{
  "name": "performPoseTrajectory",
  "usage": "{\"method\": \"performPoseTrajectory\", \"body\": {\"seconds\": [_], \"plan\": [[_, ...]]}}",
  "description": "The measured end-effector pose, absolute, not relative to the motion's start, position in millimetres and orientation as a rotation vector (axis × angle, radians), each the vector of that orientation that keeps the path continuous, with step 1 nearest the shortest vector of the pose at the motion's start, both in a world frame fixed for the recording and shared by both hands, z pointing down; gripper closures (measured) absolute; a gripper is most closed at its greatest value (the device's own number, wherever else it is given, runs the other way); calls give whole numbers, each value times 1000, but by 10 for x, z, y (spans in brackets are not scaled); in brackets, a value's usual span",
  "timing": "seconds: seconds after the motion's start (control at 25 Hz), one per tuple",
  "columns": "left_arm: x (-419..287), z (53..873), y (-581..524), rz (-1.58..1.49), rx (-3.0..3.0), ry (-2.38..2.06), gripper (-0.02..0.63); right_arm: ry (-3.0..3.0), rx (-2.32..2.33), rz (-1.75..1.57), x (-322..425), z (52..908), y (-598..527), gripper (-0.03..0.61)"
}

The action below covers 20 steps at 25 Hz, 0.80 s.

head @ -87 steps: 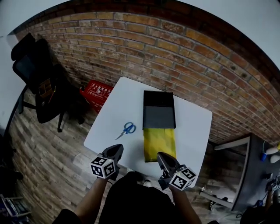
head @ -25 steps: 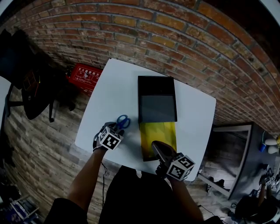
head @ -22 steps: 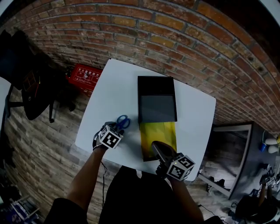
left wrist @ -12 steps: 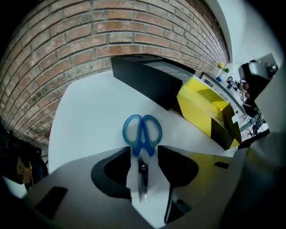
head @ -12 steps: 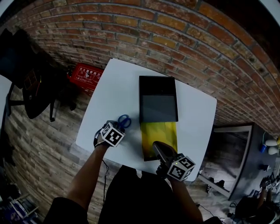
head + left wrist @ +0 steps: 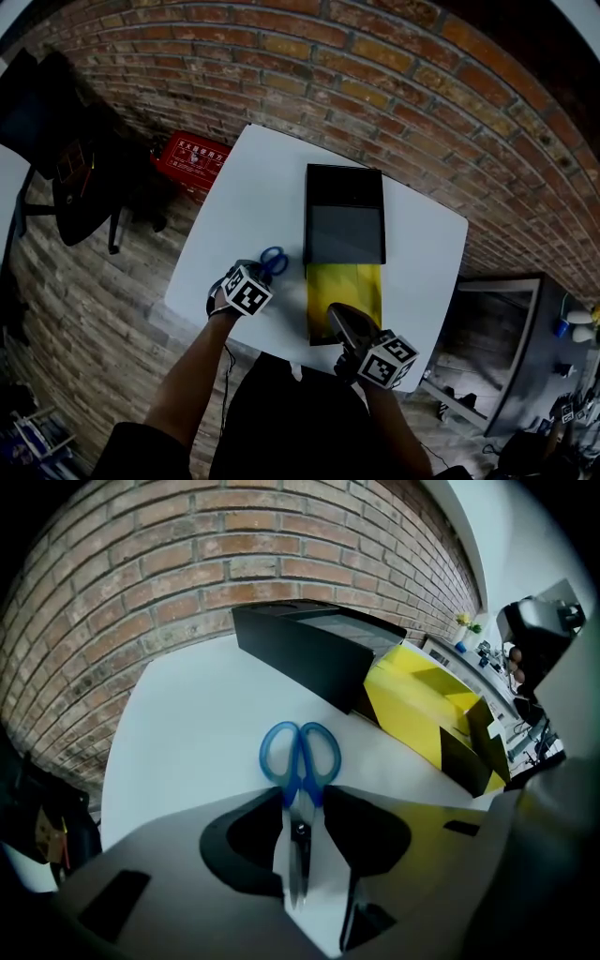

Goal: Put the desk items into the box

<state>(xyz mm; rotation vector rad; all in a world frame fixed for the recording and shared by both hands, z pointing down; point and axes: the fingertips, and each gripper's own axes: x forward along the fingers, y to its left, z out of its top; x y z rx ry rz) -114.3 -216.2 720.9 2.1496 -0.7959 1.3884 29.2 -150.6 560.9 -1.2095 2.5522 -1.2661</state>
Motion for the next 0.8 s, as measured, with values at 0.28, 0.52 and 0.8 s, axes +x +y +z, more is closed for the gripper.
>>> {"method": "performPoseTrajectory", "body": {"seconds": [0.28,0.52,0.8], "plan": [[-1158,7170,-2124,1353,2186,-814,463,2537,-1231,-1257,396,5608,-1492,555],[-1161,7048,-2161,1302,2230,-860,463,2538,-1224,-1247,397,5584,-1470,555],[-1114,6793,-2194,1247,2301,-888,463,2537,-1212,-1219,394,5513,-1455,555]]}}
